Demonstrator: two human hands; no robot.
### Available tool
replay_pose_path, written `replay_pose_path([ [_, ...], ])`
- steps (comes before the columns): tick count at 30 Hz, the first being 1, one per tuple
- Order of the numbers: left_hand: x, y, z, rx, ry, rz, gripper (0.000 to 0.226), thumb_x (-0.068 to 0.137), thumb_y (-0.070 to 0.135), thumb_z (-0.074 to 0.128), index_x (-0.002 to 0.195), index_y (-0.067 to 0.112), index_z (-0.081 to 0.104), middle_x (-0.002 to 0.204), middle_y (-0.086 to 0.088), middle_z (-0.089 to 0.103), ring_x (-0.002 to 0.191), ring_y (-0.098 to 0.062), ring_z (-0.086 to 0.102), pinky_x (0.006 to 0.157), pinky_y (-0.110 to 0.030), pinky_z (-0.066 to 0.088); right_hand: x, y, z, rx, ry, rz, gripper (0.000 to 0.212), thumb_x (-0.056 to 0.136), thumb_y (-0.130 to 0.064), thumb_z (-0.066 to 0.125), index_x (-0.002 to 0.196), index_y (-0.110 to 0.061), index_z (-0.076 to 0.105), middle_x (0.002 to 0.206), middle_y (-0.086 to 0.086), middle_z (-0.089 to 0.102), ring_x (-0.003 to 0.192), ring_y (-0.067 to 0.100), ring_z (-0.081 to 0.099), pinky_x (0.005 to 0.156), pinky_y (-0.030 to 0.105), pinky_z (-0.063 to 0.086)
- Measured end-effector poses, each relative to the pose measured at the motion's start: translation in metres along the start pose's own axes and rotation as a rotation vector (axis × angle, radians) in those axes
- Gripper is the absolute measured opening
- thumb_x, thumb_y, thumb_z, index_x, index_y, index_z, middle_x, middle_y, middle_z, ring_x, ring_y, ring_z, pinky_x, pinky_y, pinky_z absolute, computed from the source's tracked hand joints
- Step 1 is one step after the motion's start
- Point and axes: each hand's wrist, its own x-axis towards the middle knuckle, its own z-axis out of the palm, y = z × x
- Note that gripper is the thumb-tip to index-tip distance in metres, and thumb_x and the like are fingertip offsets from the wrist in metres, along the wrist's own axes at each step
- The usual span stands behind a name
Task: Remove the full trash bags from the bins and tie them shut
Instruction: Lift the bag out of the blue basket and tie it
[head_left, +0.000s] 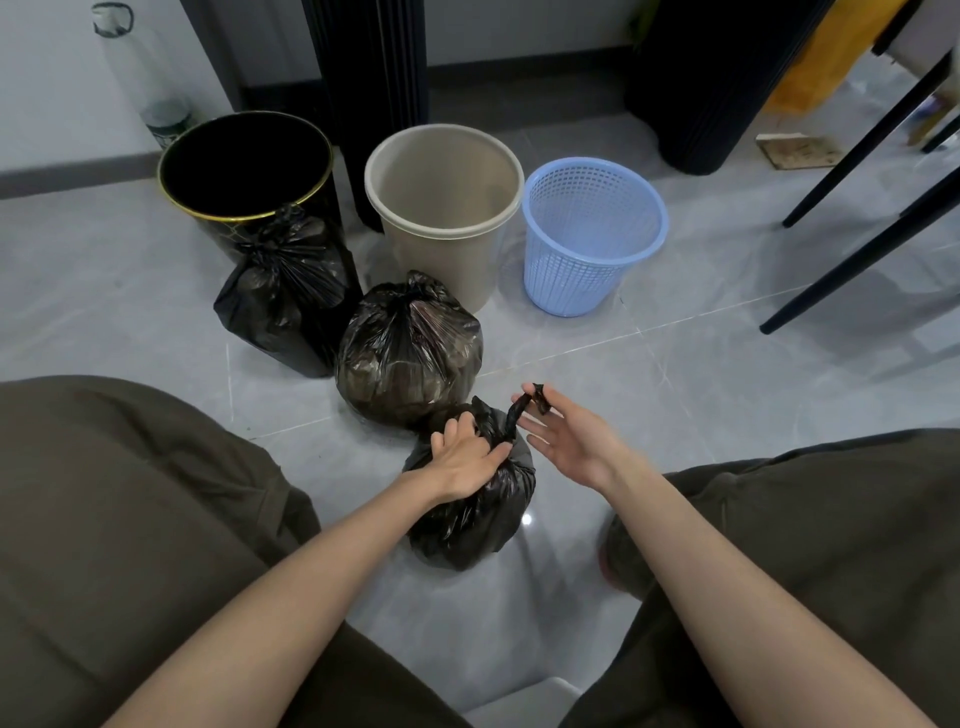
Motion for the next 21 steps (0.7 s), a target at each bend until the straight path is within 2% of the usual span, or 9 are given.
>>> replay_pose_path([
  [3,-0.002,0.003,-0.003,-0.021,-0.010,-0.022,0.060,0.100,0.044,0.025,0.113,-0.004,0.058,0.144,-0.011,0.020,0.131,-0.031,0.019,0.109,-0.039,0.016,0.000,0.004,-0.004,0.009,0.006,-0.009,0.023,0.098,-0.030,0.044,0.116,-0.030,0.058,0.126,-0.005,0.060,0.121,0.017,0.052,0.106,0.032,0.033],
  [6,-0.002,0.002,-0.004,-0.023,0.005,-0.034,0.060,0.100,0.044,0.026,0.120,-0.005,0.054,0.151,-0.014,0.015,0.135,-0.031,0.016,0.110,-0.039,0.014,0.001,0.007,-0.006,-0.036,0.081,0.005,0.010,0.095,-0.018,0.047,0.096,-0.020,0.057,0.132,0.001,0.057,0.117,0.019,0.051,0.088,0.027,0.042],
  [8,-0.002,0.002,-0.006,-0.032,0.007,-0.044,0.060,0.100,0.044,0.027,0.127,-0.004,0.049,0.152,-0.014,0.012,0.136,-0.031,0.015,0.111,-0.039,0.014,0.003,0.011,-0.005,-0.224,0.136,0.007,0.012,0.091,-0.017,0.056,0.102,-0.018,0.060,0.132,0.001,0.056,0.112,0.018,0.050,0.088,0.025,0.040],
  [10,-0.003,0.003,-0.009,-0.026,0.020,-0.034,0.057,0.099,0.044,0.028,0.133,0.001,0.045,0.149,-0.014,0.017,0.133,-0.031,0.018,0.109,-0.038,0.016,0.003,0.012,0.000,-0.378,0.121,-0.052,0.033,0.089,-0.014,0.061,0.121,-0.013,0.059,0.121,-0.001,0.059,0.102,0.009,0.055,0.083,0.012,0.040],
  [12,-0.004,0.004,-0.010,-0.010,0.029,-0.017,0.055,0.099,0.046,0.028,0.136,0.008,0.042,0.142,-0.012,0.025,0.127,-0.030,0.023,0.105,-0.037,0.020,0.005,0.013,0.005,-0.494,0.076,-0.131,0.031,0.089,-0.013,0.062,0.119,-0.009,0.064,0.109,0.001,0.067,0.086,-0.001,0.060,0.065,0.000,0.042],
  [15,-0.006,0.006,-0.011,-0.001,0.011,-0.025,0.056,0.099,0.045,0.027,0.135,0.006,0.044,0.138,-0.010,0.027,0.125,-0.031,0.025,0.103,-0.037,0.022,0.006,0.015,0.007,-0.657,0.104,-0.223,0.021,0.086,-0.020,0.067,0.104,-0.011,0.073,0.100,0.002,0.072,0.086,0.005,0.062,0.066,0.003,0.045],
  [17,-0.006,0.006,-0.010,0.016,0.020,-0.019,0.055,0.099,0.045,0.027,0.136,0.008,0.043,0.138,-0.010,0.028,0.125,-0.031,0.025,0.103,-0.037,0.022,0.008,0.018,0.006,-0.626,0.104,-0.233,0.011,0.086,-0.020,0.068,0.085,-0.013,0.076,0.080,0.003,0.070,0.076,0.010,0.058,0.066,0.012,0.046],
  [19,-0.004,0.005,-0.009,0.019,0.017,-0.003,0.053,0.098,0.046,0.028,0.137,0.013,0.043,0.141,-0.011,0.027,0.126,-0.030,0.024,0.103,-0.037,0.021,0.008,0.021,0.007,-0.565,0.121,-0.253,0.021,0.089,-0.018,0.064,0.070,-0.013,0.071,0.063,-0.002,0.062,0.064,0.009,0.052,0.056,0.012,0.043],
  [21,-0.001,0.003,-0.006,-0.002,-0.002,-0.007,0.054,0.098,0.048,0.029,0.139,0.016,0.041,0.146,-0.012,0.022,0.131,-0.031,0.022,0.105,-0.037,0.019,0.009,0.023,0.008,-0.466,0.142,-0.230,0.018,0.092,-0.017,0.059,0.082,-0.009,0.072,0.071,0.002,0.064,0.065,0.007,0.054,0.054,0.006,0.044],
])
